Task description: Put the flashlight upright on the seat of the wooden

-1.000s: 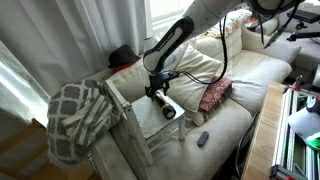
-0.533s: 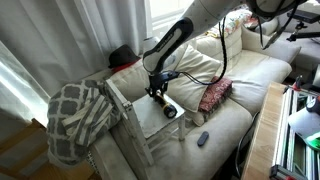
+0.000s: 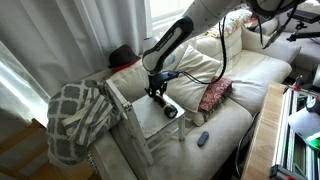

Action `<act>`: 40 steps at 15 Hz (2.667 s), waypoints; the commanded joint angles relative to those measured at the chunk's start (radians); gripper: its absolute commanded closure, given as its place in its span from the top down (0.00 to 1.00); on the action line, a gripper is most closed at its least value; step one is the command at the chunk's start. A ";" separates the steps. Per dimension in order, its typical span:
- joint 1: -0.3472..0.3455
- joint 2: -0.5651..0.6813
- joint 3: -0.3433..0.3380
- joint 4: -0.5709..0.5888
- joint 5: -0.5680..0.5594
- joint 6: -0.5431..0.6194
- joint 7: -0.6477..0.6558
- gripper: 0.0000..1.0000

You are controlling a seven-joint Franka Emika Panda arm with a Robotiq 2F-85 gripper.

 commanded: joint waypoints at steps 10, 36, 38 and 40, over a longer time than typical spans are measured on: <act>-0.154 -0.090 0.230 -0.087 0.050 0.145 -0.572 0.25; -0.505 -0.021 0.619 -0.187 0.246 0.339 -1.490 0.25; -0.537 0.007 0.667 -0.188 0.280 0.374 -1.568 0.25; -0.570 0.031 0.705 -0.191 0.293 0.379 -1.625 0.25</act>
